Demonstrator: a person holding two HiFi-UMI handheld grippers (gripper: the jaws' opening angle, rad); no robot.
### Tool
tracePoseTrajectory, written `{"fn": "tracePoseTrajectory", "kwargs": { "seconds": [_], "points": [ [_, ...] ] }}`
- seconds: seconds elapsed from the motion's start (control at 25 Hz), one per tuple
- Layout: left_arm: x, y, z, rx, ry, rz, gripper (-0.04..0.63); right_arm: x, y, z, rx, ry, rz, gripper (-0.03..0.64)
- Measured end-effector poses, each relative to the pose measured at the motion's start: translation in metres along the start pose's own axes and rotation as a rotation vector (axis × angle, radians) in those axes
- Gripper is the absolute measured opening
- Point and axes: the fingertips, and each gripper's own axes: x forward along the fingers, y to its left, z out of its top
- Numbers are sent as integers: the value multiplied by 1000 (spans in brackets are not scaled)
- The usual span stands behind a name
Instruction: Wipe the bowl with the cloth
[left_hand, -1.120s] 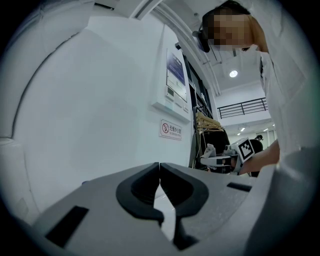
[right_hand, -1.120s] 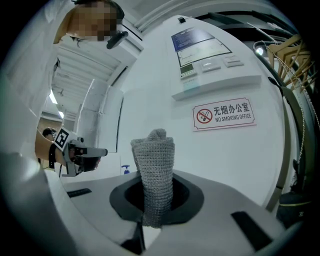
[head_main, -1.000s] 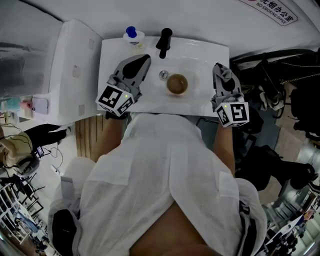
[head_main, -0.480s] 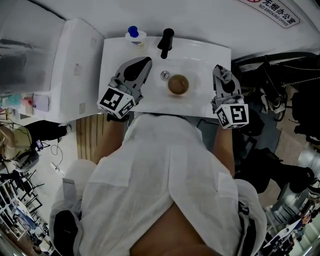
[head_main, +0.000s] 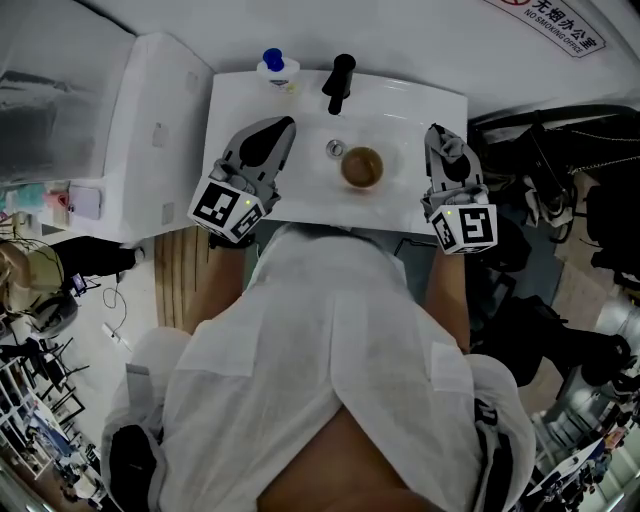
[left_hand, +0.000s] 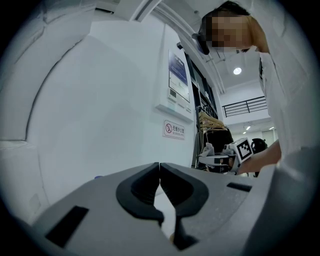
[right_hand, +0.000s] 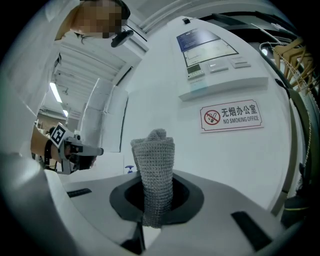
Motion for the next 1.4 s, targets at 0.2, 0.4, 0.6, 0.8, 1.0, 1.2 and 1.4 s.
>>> {"fn": "tracePoseTrajectory", "kwargs": {
  "seconds": [0.2, 0.4, 0.6, 0.8, 1.0, 1.2, 1.4],
  "points": [
    [-5, -3, 3, -2, -12, 7, 11, -5, 8, 6, -16, -4, 8, 40],
    [-6, -12, 10, 13, -17, -10, 11, -14, 11, 14, -21, -24, 2, 40],
    [-1, -12, 16, 23, -24, -15, 11, -19, 6, 20, -22, -45, -15, 40],
    [6, -19, 18, 33, -23, -38, 11, -24, 3, 26, 15, -84, 1, 40],
    [15, -18, 20, 35, -23, -45, 11, -21, -1, 28, -1, -77, 2, 40],
    [23, -18, 19, 30, -12, -50, 11, -19, -7, 22, -10, -45, -2, 38],
    [31, -17, 19, 30, -8, -59, 11, -15, -12, 20, -19, -32, -1, 38]
  ]
}}
